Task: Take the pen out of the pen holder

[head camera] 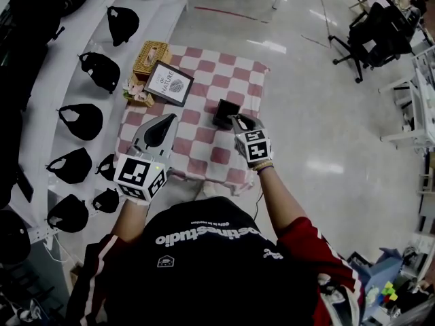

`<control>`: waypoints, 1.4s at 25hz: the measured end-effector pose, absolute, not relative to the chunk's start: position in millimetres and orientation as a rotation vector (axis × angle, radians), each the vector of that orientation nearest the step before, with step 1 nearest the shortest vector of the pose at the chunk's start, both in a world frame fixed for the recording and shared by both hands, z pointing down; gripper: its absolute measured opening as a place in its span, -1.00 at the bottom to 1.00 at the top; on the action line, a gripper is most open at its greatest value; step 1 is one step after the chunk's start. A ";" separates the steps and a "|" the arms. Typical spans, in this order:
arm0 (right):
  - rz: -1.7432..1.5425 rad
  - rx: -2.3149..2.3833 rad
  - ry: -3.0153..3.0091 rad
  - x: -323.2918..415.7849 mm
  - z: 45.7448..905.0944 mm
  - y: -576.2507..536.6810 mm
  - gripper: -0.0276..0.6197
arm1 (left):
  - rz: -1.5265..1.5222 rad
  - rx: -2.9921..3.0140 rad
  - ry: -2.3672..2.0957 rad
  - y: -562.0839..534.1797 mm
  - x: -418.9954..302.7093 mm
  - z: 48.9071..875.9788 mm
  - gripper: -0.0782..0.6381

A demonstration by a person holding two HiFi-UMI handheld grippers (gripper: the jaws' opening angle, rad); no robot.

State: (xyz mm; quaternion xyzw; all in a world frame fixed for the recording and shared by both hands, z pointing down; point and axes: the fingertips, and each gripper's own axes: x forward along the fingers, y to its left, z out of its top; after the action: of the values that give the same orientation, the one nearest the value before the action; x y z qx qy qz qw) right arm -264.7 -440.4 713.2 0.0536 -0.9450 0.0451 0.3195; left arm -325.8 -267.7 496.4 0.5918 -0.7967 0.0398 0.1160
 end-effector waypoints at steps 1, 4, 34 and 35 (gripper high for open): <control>0.110 0.145 -2.492 -264.4 706.6 -439.7 -0.68 | 0.118 1.742 -2.332 -267.2 -325.0 494.4 -0.77; 0.081 0.160 -2.518 -263.4 685.8 -435.4 -0.68 | 0.119 1.761 -2.330 -264.2 -323.7 489.1 -0.76; 0.214 0.436 -2.683 -163.3 538.6 -373.4 -0.69 | 0.016 2.036 -2.259 -239.9 -281.9 426.2 -0.76; 0.217 0.444 -2.685 -159.1 537.9 -368.6 -0.68 | 0.012 2.043 -2.254 -237.0 -279.5 426.8 -0.77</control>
State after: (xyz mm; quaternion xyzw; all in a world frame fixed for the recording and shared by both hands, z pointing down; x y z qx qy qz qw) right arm -159.1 -368.6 537.9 0.1591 -0.9627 0.0780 0.2045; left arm -279.5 -237.0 426.8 0.6706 -0.7401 0.0038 0.0497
